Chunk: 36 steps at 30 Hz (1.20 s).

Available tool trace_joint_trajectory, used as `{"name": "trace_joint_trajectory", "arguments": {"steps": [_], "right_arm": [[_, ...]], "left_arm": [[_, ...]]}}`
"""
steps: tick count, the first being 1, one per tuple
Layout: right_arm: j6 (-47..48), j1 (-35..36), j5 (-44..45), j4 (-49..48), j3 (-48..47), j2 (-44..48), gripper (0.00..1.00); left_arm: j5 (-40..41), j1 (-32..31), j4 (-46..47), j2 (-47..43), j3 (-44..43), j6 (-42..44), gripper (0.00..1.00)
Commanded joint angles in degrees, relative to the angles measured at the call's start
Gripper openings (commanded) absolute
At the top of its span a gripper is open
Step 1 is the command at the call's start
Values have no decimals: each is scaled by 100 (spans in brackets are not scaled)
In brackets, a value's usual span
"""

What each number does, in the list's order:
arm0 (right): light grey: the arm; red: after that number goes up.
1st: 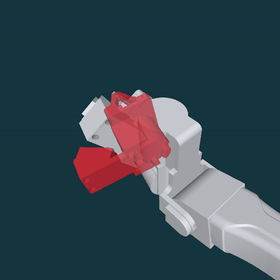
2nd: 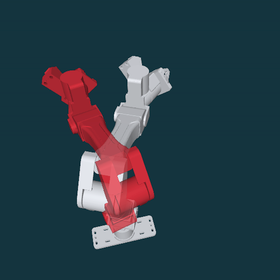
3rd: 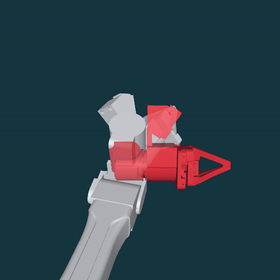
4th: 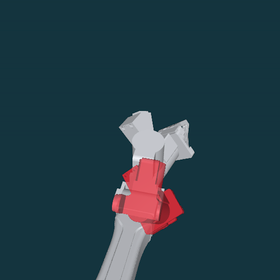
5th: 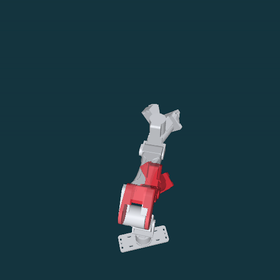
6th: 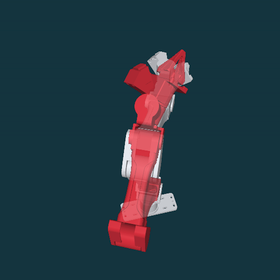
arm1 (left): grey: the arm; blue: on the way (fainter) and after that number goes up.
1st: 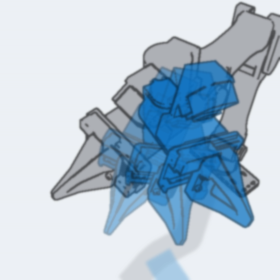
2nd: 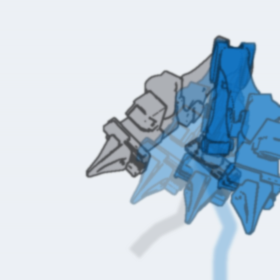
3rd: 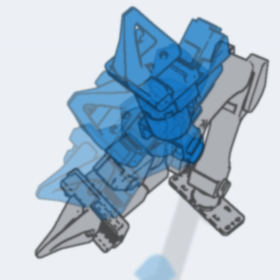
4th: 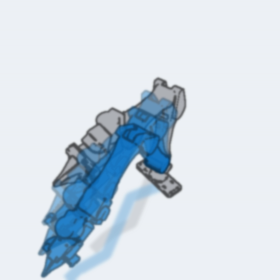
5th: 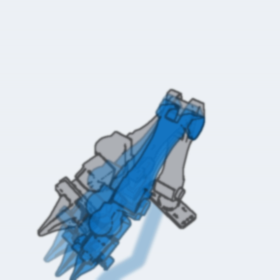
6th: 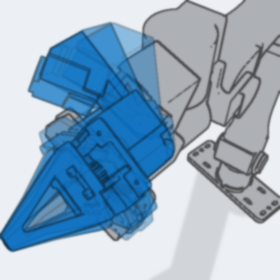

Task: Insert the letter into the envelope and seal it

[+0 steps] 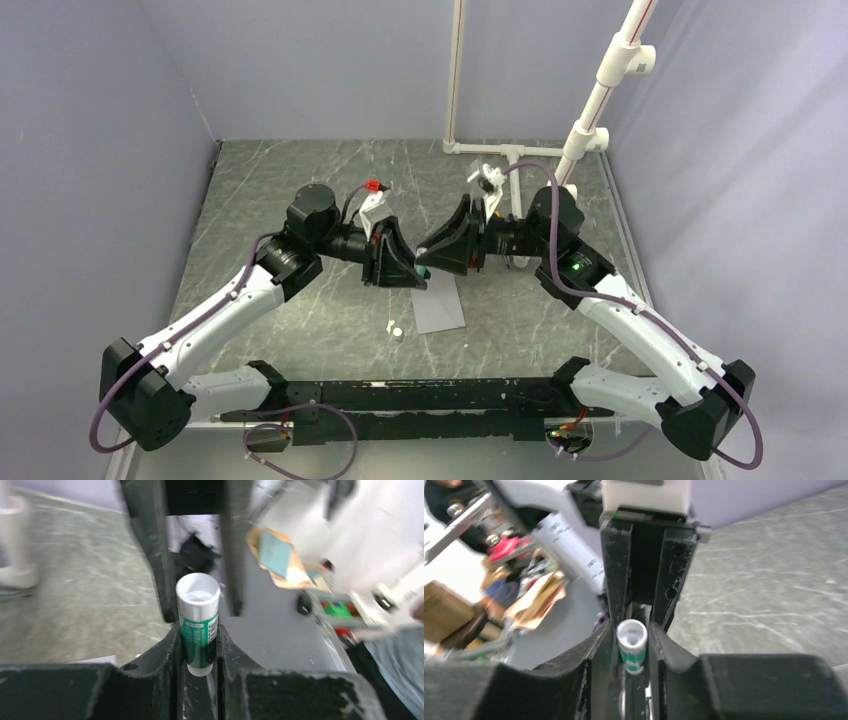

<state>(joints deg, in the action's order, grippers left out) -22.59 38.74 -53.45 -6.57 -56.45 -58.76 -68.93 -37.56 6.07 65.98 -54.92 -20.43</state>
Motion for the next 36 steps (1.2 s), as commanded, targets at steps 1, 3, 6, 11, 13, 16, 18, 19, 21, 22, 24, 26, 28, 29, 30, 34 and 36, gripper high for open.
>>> {"name": "trace_joint_trajectory", "arguments": {"steps": [1,3,6,11,13,16,18,19,21,22,24,26,28,29,30,34,36], "right_arm": [[-640,138,2527,930,-891,122,51],[-992,149,3406,1336,-965,0,57],[-1146,273,4063,1799,-1144,-255,57],[-1124,498,4449,1948,-1298,-499,54],[-1139,512,4548,1971,-1303,-551,53],[-1172,520,4577,1937,-1256,-602,52],[-1169,520,4578,1980,-1271,-660,49],[-1162,524,4579,1994,-1279,-691,48],[-1160,529,4560,1997,-1283,-722,44],[-1152,530,4528,1966,-1275,-724,42],[-1128,529,4435,1866,-1243,-721,37],[-1067,530,4321,1744,-1210,-709,32],[-969,534,4034,1595,-1162,-696,21],[-878,523,3867,1509,-1132,-682,14],[-755,522,3716,1462,-1118,-661,6],[157,465,2278,1108,-956,-423,0],[569,426,904,744,-751,-227,0]], "left_arm": [[2089,109,-454,-28,-132,170,2],[2849,109,-373,-47,-49,104,3],[3441,114,-116,-38,57,-59,3],[3468,109,-108,55,26,-164,2],[3444,113,-50,41,73,-203,2],[3394,109,11,13,123,-240,2],[3354,109,51,1,146,-248,2],[3332,109,63,2,148,-251,2],[3272,109,89,10,156,-251,3],[3257,109,89,12,149,-251,3],[3225,110,72,20,140,-236,2],[3159,109,61,29,131,-226,3],[3083,111,34,19,124,-204,2],[3016,109,9,6,114,-188,2],[2897,113,-19,-3,101,-171,2],[1965,109,-218,-20,-46,-90,3],[1301,109,-430,21,-184,12,2]]}}
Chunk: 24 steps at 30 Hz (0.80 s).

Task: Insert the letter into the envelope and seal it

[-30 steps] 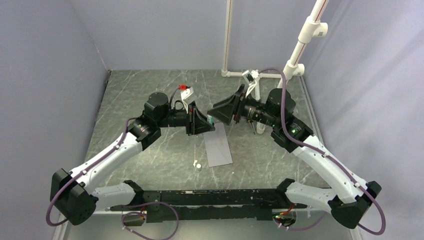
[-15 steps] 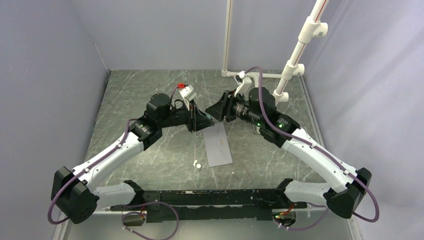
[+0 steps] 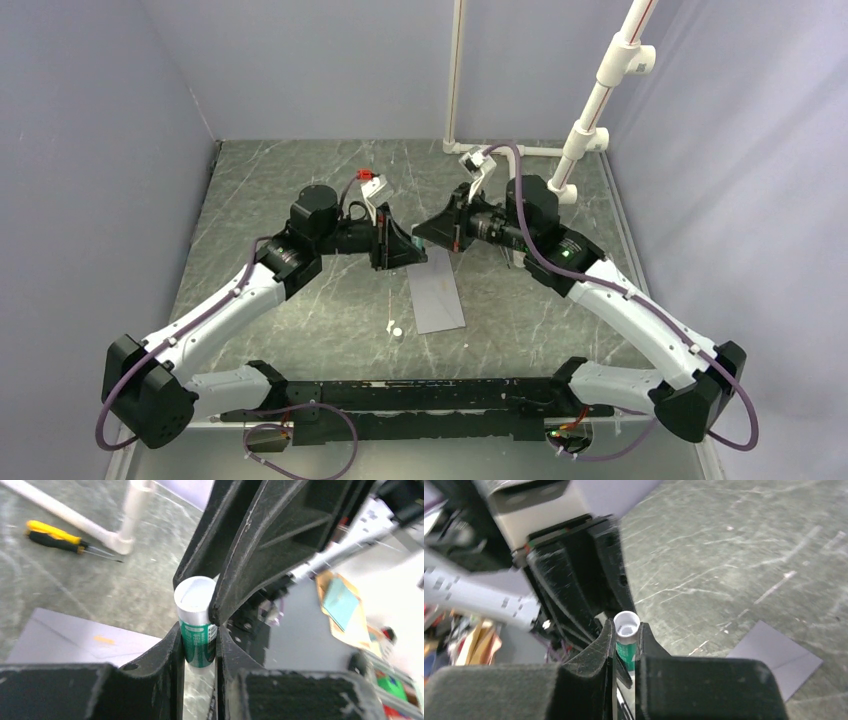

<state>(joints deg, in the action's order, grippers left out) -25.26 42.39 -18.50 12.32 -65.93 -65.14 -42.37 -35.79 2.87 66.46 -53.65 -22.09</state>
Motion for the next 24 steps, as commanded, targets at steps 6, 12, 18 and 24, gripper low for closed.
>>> {"name": "trace_joint_trajectory", "arguments": {"steps": [6,12,18,24], "right_arm": [[1075,61,-5140,-2084,577,804,0],[1062,67,-3389,-1088,177,661,0],[356,60,-1182,-651,18,479,46],[74,66,-801,-525,-4,287,40]], "left_arm": [[-2653,-68,-87,-3,-396,225,2],[-2416,-67,63,-123,-355,255,2],[-1740,-67,-195,-199,-390,363,2],[-1154,-68,-201,-332,-302,331,2]]}}
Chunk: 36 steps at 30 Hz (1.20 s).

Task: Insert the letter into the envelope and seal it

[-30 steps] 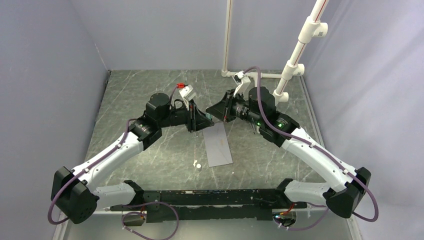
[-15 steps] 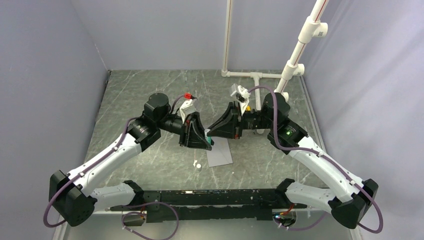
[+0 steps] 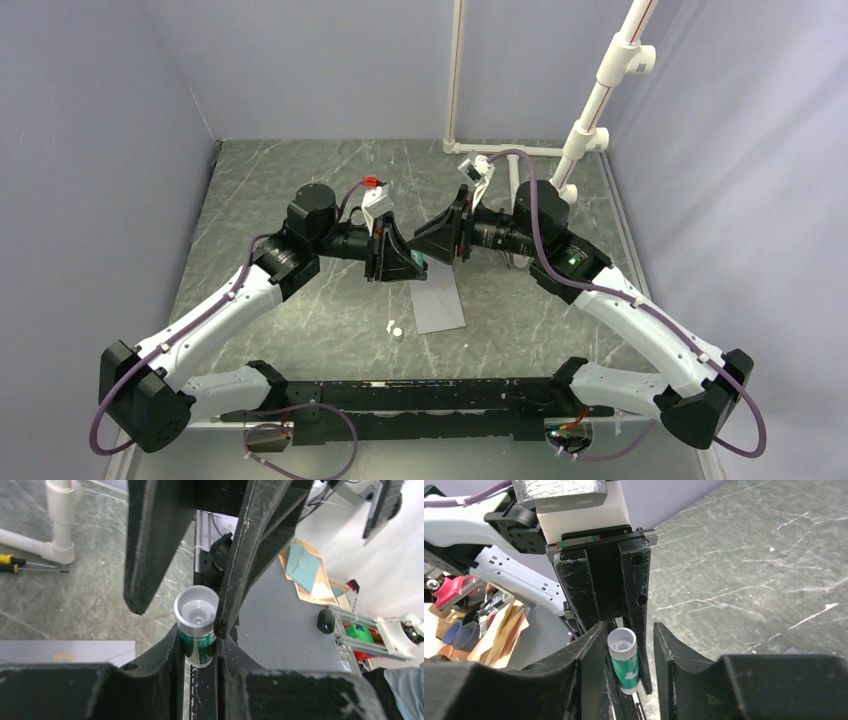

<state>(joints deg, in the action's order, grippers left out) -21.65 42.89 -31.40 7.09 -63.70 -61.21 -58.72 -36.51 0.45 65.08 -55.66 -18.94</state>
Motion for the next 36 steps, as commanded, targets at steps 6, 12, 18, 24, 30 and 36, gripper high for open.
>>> {"name": "trace_joint_trajectory", "arguments": {"steps": [6,12,18,24,30,36], "right_arm": [[-251,16,124,42,-274,-197,14],[-305,4,71,-14,-248,-162,1],[-295,-21,31,-24,-228,-176,0],[-304,-27,-217,-96,-247,-248,3],[-458,-29,1415,138,-71,128,65],[355,24,1841,-174,536,687,75]], "left_arm": [[703,8,138,-245,-68,-173,3],[1113,19,359,-310,51,-696,50],[1475,80,599,-443,273,-941,57],[1441,92,860,-338,380,-1203,10],[2208,100,960,-388,528,-1449,2],[3797,100,606,-562,566,-2456,3]]}}
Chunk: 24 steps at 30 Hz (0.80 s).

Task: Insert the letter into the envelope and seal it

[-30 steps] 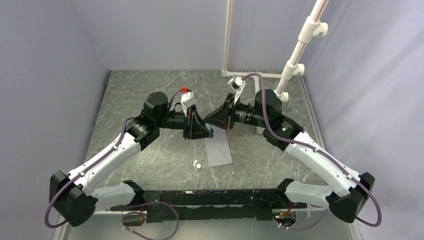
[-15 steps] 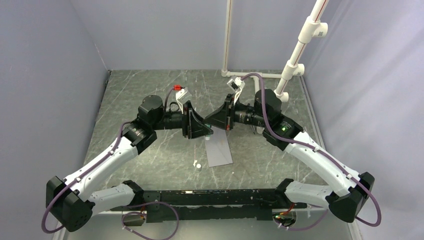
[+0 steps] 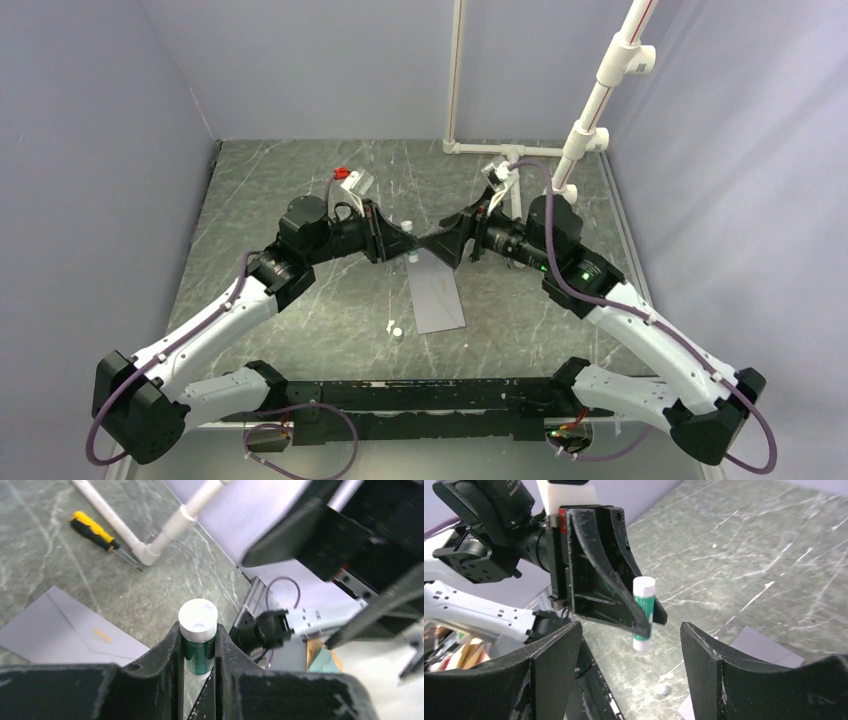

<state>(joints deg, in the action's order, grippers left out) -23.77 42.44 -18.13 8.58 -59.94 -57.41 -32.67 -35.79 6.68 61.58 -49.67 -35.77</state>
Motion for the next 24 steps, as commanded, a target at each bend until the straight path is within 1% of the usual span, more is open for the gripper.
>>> {"name": "trace_joint_trajectory", "arguments": {"steps": [1,3,6,11,15,17,19,22,24], "right_arm": [[762,105,559,-83,136,252,75],[1112,235,814,223,85,125,75],[1417,448,1150,376,34,-24,75],[1512,745,1271,238,-132,-358,75],[1595,819,1324,-60,-165,-506,74],[1700,819,1353,-138,-232,-568,73],[1735,819,1329,-163,-356,-695,71],[1711,819,1260,-116,-577,-1013,65],[1637,819,1278,-137,-654,-1133,62]], "left_arm": [[1370,35,-140,-228,-79,-934,3],[1661,31,-387,-259,-233,-1247,2],[1899,29,-610,-285,-374,-1564,2],[1806,28,-372,-225,-380,-1935,2],[1844,36,-362,-248,-387,-2055,2],[1875,37,-501,-263,-474,-2049,2],[1783,37,-497,-253,-524,-2088,3],[1568,38,-326,-209,-537,-2169,4],[1583,37,-383,-199,-567,-2153,4]]}}
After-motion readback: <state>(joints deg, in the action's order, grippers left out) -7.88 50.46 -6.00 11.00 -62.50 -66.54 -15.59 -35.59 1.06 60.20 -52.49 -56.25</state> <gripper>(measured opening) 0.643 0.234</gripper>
